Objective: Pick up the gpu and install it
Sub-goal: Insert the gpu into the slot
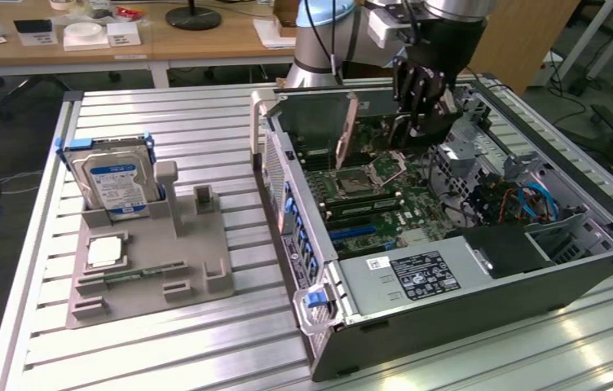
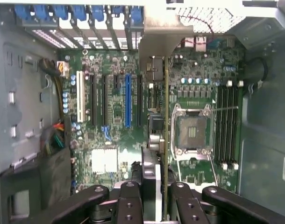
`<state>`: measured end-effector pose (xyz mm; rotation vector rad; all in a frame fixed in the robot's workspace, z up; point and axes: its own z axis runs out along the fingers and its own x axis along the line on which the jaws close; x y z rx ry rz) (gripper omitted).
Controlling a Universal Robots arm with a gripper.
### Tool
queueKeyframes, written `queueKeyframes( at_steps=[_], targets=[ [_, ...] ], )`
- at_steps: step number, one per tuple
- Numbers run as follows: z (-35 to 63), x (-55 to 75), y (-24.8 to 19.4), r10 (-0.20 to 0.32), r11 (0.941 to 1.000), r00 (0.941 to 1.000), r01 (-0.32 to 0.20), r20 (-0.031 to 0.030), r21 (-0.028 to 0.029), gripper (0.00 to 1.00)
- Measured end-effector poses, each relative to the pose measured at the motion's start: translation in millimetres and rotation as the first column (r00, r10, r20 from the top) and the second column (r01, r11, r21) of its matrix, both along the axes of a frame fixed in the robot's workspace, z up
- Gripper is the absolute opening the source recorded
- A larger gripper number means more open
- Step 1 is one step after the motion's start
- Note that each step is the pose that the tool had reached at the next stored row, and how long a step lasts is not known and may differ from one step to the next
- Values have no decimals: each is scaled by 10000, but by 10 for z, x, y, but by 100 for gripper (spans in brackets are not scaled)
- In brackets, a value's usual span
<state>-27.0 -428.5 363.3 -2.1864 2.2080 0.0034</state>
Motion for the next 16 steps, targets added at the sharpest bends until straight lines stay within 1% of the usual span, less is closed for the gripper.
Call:
queueKeyframes(
  at_steps=[2, 6, 8, 16],
  targets=[
    [-37, -23, -3, -5, 10000, 10000, 5, 0, 2, 28],
    [-109, -33, -41, -3, 10000, 10000, 3, -1, 1, 28],
    [-146, -37, -54, -5, 10000, 10000, 5, -1, 0, 28],
    [-277, -74, -56, -15, 10000, 10000, 15, -6, 1, 28]
  ],
)
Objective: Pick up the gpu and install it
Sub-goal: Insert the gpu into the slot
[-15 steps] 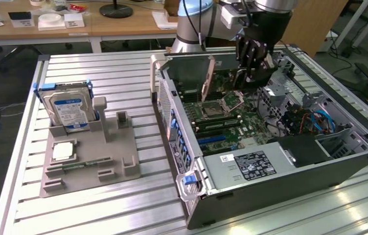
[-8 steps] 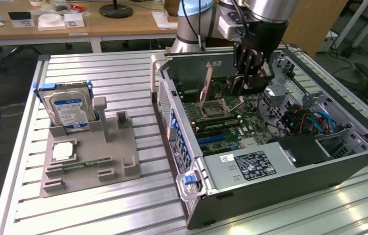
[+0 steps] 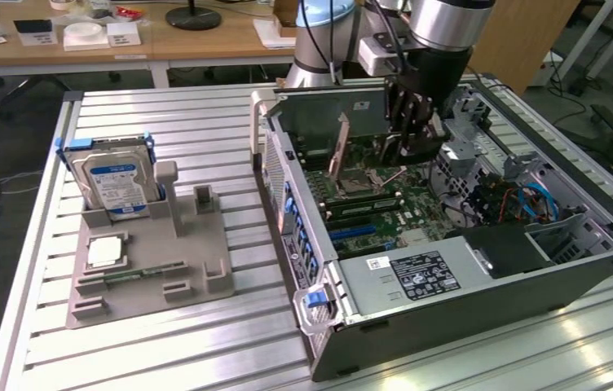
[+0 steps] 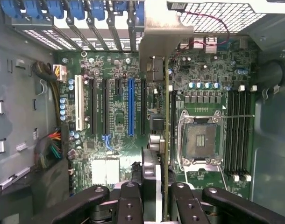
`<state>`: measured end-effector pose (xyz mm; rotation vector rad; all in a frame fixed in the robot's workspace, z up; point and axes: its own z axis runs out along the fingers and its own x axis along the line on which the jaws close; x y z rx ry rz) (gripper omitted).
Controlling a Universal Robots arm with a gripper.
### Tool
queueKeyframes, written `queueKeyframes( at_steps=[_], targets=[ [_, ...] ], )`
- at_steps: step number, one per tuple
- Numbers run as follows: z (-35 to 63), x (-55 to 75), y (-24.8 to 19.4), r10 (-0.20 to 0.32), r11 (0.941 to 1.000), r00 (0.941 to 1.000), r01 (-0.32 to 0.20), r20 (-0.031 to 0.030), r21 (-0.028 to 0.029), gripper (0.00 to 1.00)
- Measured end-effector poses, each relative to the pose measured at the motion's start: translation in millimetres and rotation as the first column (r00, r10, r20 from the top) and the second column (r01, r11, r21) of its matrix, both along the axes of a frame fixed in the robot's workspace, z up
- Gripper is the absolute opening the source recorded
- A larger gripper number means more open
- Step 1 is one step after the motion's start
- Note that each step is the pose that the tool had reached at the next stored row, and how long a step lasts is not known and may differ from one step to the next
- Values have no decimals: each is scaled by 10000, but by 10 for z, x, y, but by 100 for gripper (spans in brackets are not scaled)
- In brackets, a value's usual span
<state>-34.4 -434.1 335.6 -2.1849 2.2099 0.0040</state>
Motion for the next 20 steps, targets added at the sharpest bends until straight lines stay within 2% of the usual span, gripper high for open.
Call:
queueKeyframes(
  at_steps=[12, 16, 20],
  targets=[
    [-209, -29, 2, -256, 9997, 9997, 256, 0, 1, 28],
    [-273, -101, 1, -271, 9996, 9996, 271, -1, -1, 28],
    [-316, -117, -38, -270, 9996, 9996, 270, -1, 10, 28]
  ],
)
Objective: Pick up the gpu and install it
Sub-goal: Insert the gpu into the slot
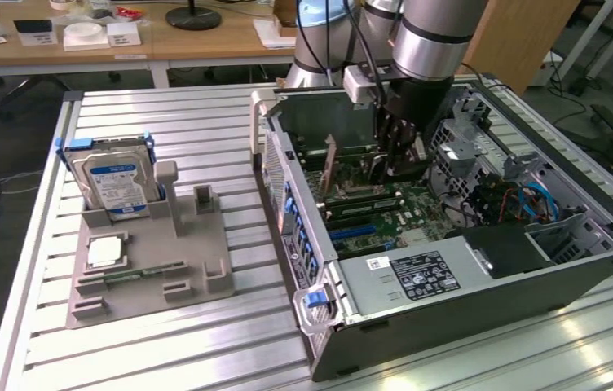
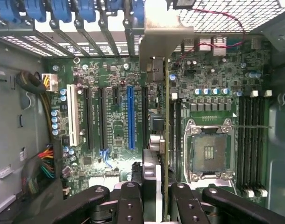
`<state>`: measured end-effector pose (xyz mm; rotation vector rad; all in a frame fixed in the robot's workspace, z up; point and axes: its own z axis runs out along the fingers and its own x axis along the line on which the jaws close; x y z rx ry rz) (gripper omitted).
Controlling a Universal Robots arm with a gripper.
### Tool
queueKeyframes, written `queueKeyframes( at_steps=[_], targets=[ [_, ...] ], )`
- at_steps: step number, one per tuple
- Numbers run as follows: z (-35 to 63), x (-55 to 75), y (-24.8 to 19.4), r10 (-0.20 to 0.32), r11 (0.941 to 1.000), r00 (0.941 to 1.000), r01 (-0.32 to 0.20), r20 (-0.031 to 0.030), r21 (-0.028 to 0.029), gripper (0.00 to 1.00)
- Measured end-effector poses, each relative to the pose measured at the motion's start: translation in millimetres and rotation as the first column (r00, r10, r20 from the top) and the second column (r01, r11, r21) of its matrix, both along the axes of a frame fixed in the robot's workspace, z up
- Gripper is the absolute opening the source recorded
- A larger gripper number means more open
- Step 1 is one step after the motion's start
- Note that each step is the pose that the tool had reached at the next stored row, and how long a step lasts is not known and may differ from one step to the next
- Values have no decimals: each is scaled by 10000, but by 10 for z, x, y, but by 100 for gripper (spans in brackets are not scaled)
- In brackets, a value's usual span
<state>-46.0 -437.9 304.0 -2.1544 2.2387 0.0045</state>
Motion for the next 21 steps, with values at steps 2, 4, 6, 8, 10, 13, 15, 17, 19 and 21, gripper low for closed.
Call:
queueKeyframes(
  at_steps=[2, 4, 6, 8, 10, 13, 15, 17, 19, 21],
  targets=[
    [-14, -1, -27, -1, 10000, 10000, 1, 0, 64, 28],
    [-29, -2, -56, -1, 9999, 10000, 1, 0, 134, 28],
    [-41, -4, -86, -1, 9999, 10000, 1, 1, 155, 28],
    [-53, -6, -111, -1, 9999, 10000, 1, 0, 160, 28],
    [-69, -14, -121, -3, 9999, 10000, 3, 2, 167, 28],
    [-97, -38, -123, -1, 9999, 10000, 1, 1, 166, 28],
    [-103, -41, -126, 0, 9999, 10000, 0, 0, 165, 28],
    [-103, -41, -127, 1, 9999, 10000, -1, -1, 163, 28],
    [-104, -41, -126, 0, 9999, 10000, 0, 0, 165, 28],
    [-109, -42, -127, -2, 9998, 10000, 2, 1, 182, 28]
  ],
)
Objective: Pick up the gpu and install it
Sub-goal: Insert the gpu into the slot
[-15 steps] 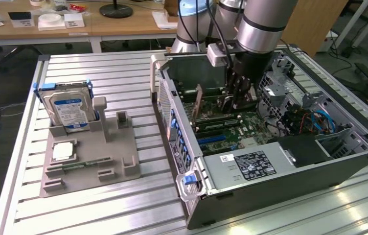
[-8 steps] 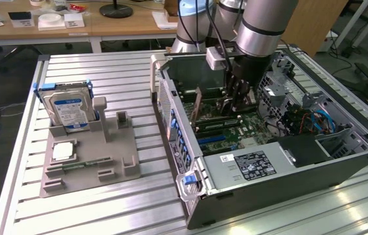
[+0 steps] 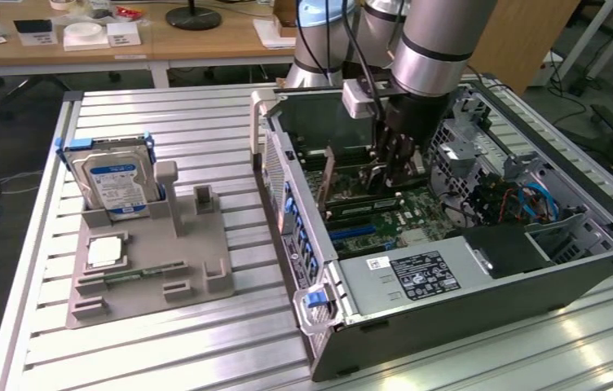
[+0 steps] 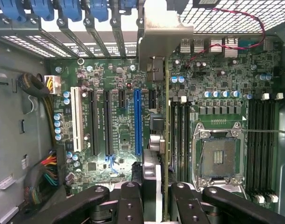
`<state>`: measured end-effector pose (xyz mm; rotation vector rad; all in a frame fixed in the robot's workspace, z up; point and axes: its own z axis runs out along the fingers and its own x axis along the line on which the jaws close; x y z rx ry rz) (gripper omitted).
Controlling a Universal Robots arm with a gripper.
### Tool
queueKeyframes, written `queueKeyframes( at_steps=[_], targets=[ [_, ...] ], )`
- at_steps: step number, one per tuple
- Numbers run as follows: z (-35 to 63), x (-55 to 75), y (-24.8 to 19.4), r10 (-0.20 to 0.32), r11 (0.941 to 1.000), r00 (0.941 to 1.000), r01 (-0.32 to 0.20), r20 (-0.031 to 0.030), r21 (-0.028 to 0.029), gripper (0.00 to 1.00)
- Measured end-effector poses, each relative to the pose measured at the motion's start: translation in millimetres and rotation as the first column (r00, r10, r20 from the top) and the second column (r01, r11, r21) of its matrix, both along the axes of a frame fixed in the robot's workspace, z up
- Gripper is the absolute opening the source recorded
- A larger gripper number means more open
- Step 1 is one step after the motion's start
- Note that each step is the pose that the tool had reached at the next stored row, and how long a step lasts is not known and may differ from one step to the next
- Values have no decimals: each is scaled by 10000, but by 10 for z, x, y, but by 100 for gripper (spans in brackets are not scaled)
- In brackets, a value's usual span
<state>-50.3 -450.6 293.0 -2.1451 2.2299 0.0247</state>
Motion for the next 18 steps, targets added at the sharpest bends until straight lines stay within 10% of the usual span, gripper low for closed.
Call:
queueKeyframes(
  at_steps=[18],
  targets=[
    [-173, -47, -56, -1, 10000, 10000, 1, 0, 58, 28]
  ],
)
